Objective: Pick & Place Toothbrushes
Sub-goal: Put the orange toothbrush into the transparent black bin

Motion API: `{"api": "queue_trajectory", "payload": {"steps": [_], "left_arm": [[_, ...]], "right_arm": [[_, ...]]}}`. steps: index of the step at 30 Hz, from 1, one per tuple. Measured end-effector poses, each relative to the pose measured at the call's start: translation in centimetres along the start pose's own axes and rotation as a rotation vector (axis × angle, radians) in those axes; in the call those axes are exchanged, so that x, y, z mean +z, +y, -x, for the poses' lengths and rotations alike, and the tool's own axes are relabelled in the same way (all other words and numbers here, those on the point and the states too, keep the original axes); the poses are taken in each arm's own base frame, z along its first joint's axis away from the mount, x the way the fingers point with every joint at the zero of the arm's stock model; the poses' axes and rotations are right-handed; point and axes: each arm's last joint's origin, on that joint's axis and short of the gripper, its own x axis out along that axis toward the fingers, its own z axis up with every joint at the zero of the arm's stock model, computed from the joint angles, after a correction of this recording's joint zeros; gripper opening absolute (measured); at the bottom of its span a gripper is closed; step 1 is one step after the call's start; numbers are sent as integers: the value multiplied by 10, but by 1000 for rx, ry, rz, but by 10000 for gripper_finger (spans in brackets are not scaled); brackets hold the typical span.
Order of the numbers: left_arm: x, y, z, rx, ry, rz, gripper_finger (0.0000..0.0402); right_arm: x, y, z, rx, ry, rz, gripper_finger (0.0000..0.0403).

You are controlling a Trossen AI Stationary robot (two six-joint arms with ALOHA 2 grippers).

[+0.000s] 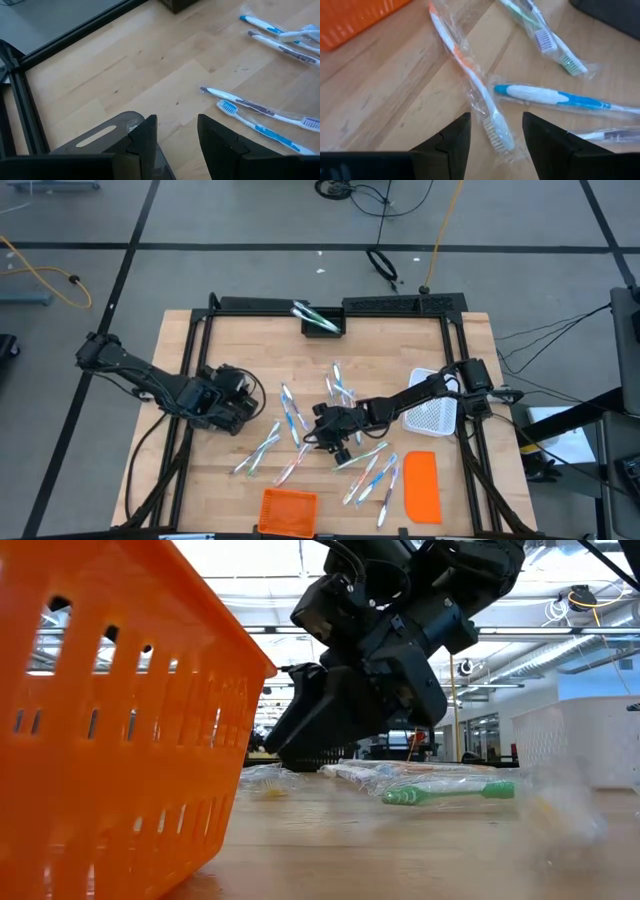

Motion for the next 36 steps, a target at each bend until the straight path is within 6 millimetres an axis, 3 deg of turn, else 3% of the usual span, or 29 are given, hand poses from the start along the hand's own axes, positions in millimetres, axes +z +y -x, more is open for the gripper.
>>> {"api": "queue_trajectory", "payload": {"steps": [8,17,21,25,31,36], "left_arm": [[0,0,0,0,0,1,143],[0,0,0,-4,-1,6,143],[0,-1,0,-6,-1,7,143],[0,-1,0,-7,-1,5,143],[0,-1,0,-10,-2,3,143],[0,-1,0,-11,-2,4,143]], "right_arm": [[-1,0,0,2,6,-14,174],[-25,-1,-25,49,12,-65,174],[-25,-1,-26,51,12,-78,170],[-28,-2,-26,55,32,-92,132],[-30,-5,-25,48,42,-98,22],[-25,-6,-19,46,39,-99,26]]}}
